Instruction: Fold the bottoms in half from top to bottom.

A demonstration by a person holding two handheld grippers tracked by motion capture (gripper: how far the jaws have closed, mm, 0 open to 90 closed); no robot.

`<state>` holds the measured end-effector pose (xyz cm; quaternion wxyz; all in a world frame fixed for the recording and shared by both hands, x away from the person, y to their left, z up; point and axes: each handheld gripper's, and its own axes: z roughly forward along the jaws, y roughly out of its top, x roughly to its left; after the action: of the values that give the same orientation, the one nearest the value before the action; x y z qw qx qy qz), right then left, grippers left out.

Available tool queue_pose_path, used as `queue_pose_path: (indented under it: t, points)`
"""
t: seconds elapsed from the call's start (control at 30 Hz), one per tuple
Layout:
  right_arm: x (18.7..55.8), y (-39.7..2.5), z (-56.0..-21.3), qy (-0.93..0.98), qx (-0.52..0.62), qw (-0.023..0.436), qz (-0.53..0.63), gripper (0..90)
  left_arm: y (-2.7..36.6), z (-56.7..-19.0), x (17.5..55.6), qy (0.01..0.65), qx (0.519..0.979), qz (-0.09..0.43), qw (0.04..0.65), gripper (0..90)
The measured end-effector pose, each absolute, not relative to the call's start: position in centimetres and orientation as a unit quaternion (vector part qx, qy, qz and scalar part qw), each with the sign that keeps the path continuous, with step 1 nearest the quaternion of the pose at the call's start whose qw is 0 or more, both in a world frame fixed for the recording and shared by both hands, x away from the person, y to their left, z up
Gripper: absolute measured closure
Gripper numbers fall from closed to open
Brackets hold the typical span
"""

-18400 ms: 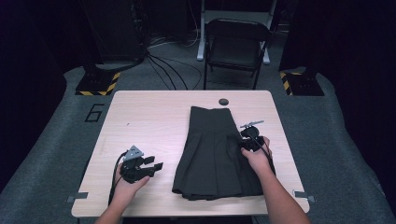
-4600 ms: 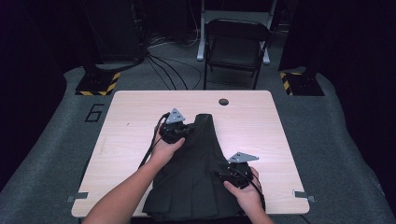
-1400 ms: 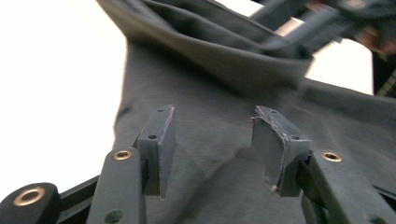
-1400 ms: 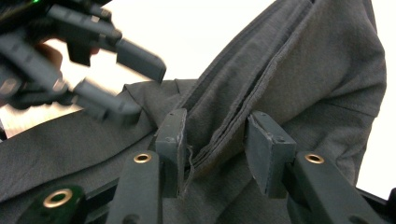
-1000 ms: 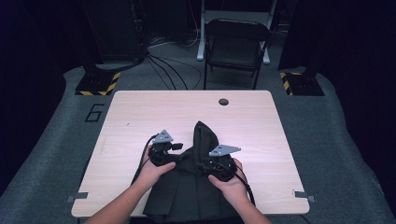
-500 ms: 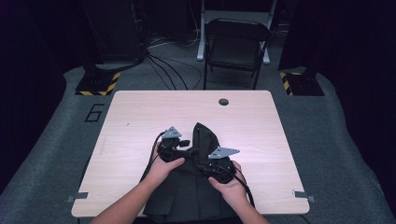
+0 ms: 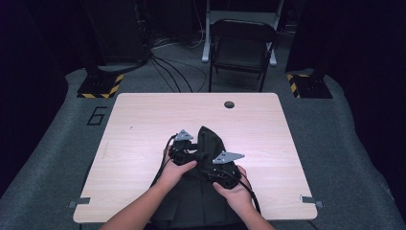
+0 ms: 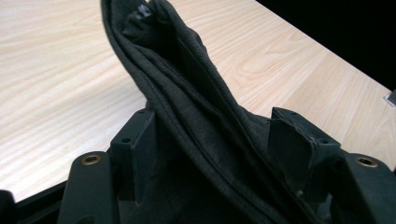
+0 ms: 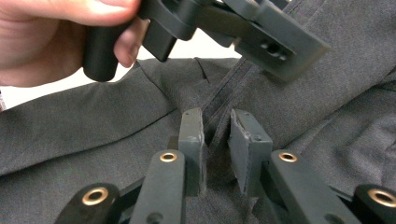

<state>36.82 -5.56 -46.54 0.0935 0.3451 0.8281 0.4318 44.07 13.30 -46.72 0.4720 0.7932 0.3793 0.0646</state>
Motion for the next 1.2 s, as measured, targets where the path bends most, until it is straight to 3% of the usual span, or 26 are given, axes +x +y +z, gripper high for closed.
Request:
queue_pose_path:
  t: [0.1,0.2,0.37,0.57,0.67,1.07,1.2]
  points:
    - [36.8,-5.5,-46.6,0.828,0.345,0.094,0.433,74.0,12.9,-47.0,44.1,0.384,0.790,0.058,0.474,36.7]
    - [36.8,-5.5,-46.6,0.828,0.346,0.092,0.432,73.6,12.6,-47.1,44.1,0.380,0.791,0.058,0.475,46.3]
    - [36.8,-5.5,-46.8,0.827,0.345,0.091,0.434,72.9,12.0,-47.0,43.8,0.381,0.784,0.060,0.486,54.9]
    - [36.8,-5.5,-46.8,0.826,0.346,0.092,0.436,69.6,11.6,-46.8,43.6,0.375,0.789,0.077,0.481,75.7]
    - [36.6,-5.6,-46.7,0.823,0.348,0.089,0.440,67.2,11.7,-46.7,43.5,0.373,0.787,0.081,0.484,80.8]
    - [35.5,-7.3,-44.9,0.790,0.347,0.104,0.495,52.6,12.4,-45.3,44.1,0.362,0.789,0.079,0.490,83.1]
    - [35.1,-7.6,-44.8,0.794,0.339,0.101,0.494,52.1,12.6,-43.7,44.5,0.344,0.796,0.082,0.491,83.2]
